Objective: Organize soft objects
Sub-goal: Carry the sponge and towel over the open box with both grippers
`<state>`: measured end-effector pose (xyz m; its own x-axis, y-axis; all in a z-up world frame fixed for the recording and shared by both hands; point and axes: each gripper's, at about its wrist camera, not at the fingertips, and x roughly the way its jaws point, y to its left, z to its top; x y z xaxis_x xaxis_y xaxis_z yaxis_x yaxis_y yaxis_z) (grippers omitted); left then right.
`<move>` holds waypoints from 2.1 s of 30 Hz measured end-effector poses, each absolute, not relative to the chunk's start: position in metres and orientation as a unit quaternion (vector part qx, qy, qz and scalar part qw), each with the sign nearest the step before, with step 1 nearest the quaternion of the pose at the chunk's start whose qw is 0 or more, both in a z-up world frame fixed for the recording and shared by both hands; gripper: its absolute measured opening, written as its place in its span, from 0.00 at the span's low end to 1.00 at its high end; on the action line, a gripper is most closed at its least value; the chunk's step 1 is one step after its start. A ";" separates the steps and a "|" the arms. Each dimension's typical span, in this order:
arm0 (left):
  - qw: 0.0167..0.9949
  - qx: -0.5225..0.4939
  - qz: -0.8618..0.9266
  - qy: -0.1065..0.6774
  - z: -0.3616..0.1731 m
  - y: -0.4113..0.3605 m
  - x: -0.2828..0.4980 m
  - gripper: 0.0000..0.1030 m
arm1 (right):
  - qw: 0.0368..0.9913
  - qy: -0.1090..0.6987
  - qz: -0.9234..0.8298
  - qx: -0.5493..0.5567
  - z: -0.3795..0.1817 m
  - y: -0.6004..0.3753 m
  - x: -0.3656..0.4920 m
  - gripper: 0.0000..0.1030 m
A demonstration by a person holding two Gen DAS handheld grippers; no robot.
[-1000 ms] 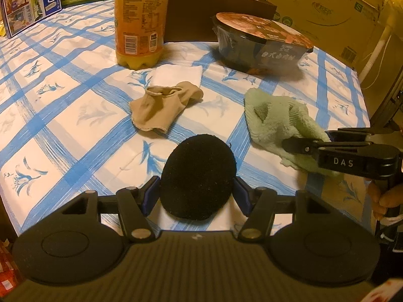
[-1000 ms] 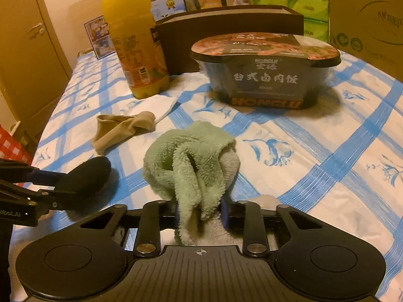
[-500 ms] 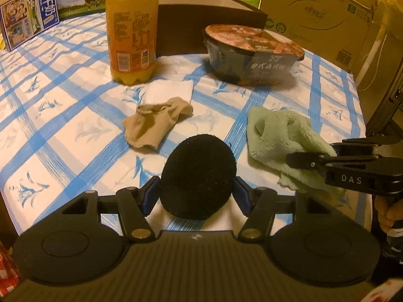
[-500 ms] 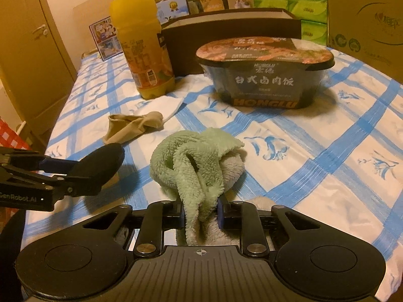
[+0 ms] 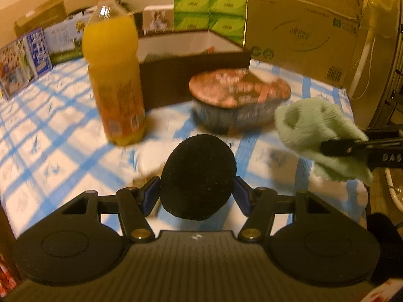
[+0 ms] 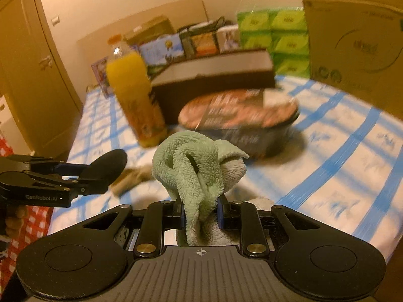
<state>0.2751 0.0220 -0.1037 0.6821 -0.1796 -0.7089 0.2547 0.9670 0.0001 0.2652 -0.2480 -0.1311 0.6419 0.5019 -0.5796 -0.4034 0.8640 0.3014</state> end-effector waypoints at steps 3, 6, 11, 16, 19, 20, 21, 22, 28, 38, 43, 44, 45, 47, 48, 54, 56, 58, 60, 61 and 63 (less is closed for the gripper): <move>0.921 0.059 -0.122 0.364 -0.089 0.016 0.292 0.58 | 0.907 0.331 0.250 0.071 -0.115 -0.264 0.279 0.22; 0.925 0.066 -0.125 0.353 -0.076 0.009 0.314 0.58 | 0.910 0.323 0.251 0.066 -0.103 -0.277 0.299 0.22; 0.928 0.072 -0.126 0.343 -0.054 -0.008 0.357 0.58 | 0.914 0.306 0.255 0.077 -0.080 -0.291 0.340 0.22; 0.930 0.074 -0.114 0.343 -0.038 -0.025 0.405 0.58 | 0.918 0.282 0.262 0.091 -0.055 -0.290 0.387 0.22; 0.931 0.062 -0.102 0.344 -0.030 -0.030 0.433 0.58 | 0.916 0.277 0.271 0.108 -0.045 -0.287 0.417 0.22; 0.931 0.059 -0.096 0.346 -0.029 -0.031 0.442 0.58 | 0.914 0.277 0.271 0.117 -0.044 -0.287 0.427 0.22; 0.932 0.056 -0.090 0.347 -0.027 -0.032 0.451 0.58 | 0.912 0.278 0.272 0.127 -0.042 -0.286 0.438 0.22; 0.932 0.053 -0.083 0.348 -0.026 -0.033 0.459 0.58 | 0.910 0.279 0.274 0.136 -0.041 -0.286 0.448 0.22; 0.929 0.037 -0.039 0.366 -0.028 -0.040 0.512 0.58 | 0.901 0.286 0.275 0.174 -0.043 -0.276 0.507 0.22; 0.921 0.008 0.045 0.387 -0.047 -0.046 0.574 0.58 | 0.901 0.289 0.249 0.206 -0.066 -0.261 0.583 0.22; 0.916 0.002 0.062 0.396 -0.062 -0.048 0.594 0.58 | 0.899 0.298 0.241 0.214 -0.084 -0.252 0.606 0.22; 0.916 0.003 0.065 0.396 -0.065 -0.049 0.596 0.58 | 0.898 0.299 0.240 0.218 -0.087 -0.251 0.610 0.22; 0.916 0.003 0.066 0.396 -0.067 -0.049 0.599 0.58 | 0.896 0.301 0.238 0.223 -0.091 -0.250 0.614 0.23; 0.915 0.003 0.068 0.397 -0.072 -0.050 0.603 0.58 | 0.893 0.303 0.238 0.232 -0.098 -0.248 0.623 0.32; 0.915 0.004 0.069 0.398 -0.074 -0.050 0.605 0.58 | 0.893 0.303 0.237 0.231 -0.101 -0.246 0.626 0.44; 0.912 0.013 0.071 0.405 -0.086 -0.049 0.610 0.58 | 0.903 0.302 0.220 0.209 -0.109 -0.241 0.635 0.60; 0.912 0.016 0.067 0.405 -0.088 -0.050 0.611 0.58 | 0.906 0.299 0.219 0.204 -0.110 -0.243 0.635 0.60; 0.913 0.017 0.064 0.403 -0.088 -0.051 0.613 0.58 | 0.909 0.300 0.215 0.191 -0.110 -0.244 0.634 0.60; 0.914 0.016 0.060 0.401 -0.089 -0.052 0.615 0.59 | 0.912 0.302 0.211 0.182 -0.110 -0.245 0.633 0.60; 0.914 0.015 0.055 0.402 -0.090 -0.052 0.615 0.59 | 0.914 0.300 0.208 0.179 -0.111 -0.247 0.633 0.60; 0.914 0.006 0.053 0.401 -0.091 -0.050 0.617 0.63 | 0.916 0.299 0.202 0.174 -0.111 -0.250 0.632 0.60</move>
<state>0.6166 -0.0501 -0.0909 0.6720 0.1019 -0.7335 -0.0918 0.9943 0.0541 0.6319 -0.2499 -0.1114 0.7400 0.4738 -0.4773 -0.2658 0.8580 0.4396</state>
